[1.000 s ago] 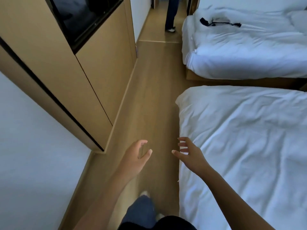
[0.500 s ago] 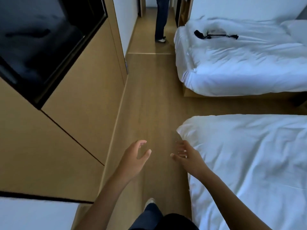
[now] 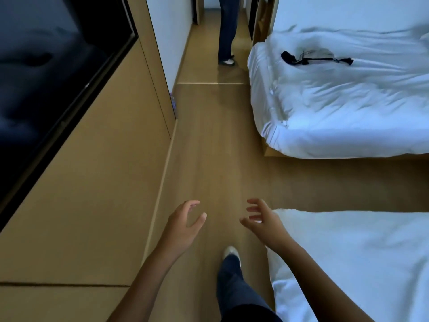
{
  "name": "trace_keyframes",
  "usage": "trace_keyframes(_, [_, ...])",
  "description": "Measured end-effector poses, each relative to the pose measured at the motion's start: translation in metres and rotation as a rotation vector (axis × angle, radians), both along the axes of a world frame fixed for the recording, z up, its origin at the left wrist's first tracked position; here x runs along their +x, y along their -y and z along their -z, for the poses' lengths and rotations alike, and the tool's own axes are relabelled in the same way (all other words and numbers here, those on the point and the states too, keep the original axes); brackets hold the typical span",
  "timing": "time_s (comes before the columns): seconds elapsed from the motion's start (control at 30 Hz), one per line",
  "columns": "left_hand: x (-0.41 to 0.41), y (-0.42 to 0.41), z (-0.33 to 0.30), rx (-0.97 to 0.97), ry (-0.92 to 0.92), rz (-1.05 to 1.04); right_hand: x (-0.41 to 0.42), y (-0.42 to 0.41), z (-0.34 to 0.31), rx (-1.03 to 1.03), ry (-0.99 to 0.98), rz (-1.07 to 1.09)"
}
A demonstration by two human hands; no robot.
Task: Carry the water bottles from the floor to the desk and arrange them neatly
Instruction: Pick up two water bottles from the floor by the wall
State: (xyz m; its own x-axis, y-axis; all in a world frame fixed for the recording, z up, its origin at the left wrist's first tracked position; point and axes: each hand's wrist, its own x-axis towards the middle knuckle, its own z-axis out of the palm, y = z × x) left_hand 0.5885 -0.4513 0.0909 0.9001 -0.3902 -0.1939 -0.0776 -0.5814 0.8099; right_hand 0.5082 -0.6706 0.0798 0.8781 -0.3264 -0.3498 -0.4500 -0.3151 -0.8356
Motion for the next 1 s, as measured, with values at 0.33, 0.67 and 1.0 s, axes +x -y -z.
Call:
trace_keyframes(0.33, [0.199,0.117,-0.009,-0.013,-0.022,-0.014,0.202,0.116,-0.013,0.009,0.003,-0.027])
trace_keyframes(0.67, [0.383,0.183,0.008,-0.037,-0.036,-0.008,0.394,0.181,-0.002,-0.006,-0.006,-0.040])
trace_keyframes(1.0, [0.622,0.233,-0.002,-0.043,-0.004,-0.045,0.626,0.229,-0.008,-0.051,0.000,-0.086])
